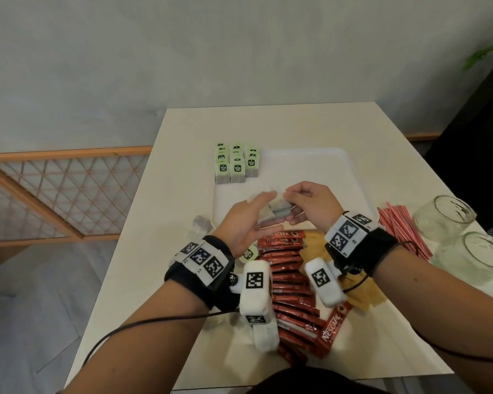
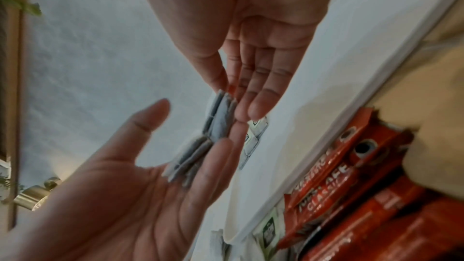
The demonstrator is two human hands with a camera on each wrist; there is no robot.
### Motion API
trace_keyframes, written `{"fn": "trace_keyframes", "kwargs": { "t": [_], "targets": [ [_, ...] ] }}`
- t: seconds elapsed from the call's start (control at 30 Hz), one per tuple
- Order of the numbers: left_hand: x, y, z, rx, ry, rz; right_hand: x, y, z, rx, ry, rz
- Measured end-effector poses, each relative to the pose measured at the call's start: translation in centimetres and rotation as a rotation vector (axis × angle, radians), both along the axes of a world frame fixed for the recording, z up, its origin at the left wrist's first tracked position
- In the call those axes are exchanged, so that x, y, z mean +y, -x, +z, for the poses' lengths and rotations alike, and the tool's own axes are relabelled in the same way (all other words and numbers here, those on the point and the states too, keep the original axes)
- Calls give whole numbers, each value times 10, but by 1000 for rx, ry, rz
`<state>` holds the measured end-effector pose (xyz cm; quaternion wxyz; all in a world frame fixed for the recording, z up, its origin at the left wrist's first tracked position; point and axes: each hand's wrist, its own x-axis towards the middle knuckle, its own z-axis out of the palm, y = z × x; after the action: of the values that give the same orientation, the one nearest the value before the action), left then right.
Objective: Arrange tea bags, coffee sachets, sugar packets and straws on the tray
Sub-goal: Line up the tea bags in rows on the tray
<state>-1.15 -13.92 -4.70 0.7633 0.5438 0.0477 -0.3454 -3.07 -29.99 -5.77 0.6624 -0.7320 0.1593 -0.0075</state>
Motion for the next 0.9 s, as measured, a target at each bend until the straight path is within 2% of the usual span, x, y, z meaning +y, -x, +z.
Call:
{"fn": "trace_keyframes", "kwargs": {
  "t": [0.1, 0.23, 0.4, 0.53, 0.63, 0.77, 0.83, 0.9],
  "targets": [
    [-11, 6, -6, -148, -107, 24, -10, 3, 3, -9, 10, 20],
    [-22, 14, -7, -256, -230, 30, -22, 5, 6, -44, 95, 20],
    [-25, 18, -9, -287, -281, 56, -28, 5, 9, -107, 173, 34],
    [-17, 11, -12, -275, -284, 110, -29, -1, 9, -144, 172, -79],
    [-13, 2, -11, -316, -331, 185, -24, -2, 7, -138, 324, -115],
    [-17, -6, -7, -540, -512, 124, -8, -3, 5, -136, 561, 3],
    [-19, -8, -5, -584, -542, 96, 0, -8, 3, -135, 577, 15],
    [-18, -12, -6, -594, -537, 92, 4, -15, 3, -141, 503, -6]
  ]
}}
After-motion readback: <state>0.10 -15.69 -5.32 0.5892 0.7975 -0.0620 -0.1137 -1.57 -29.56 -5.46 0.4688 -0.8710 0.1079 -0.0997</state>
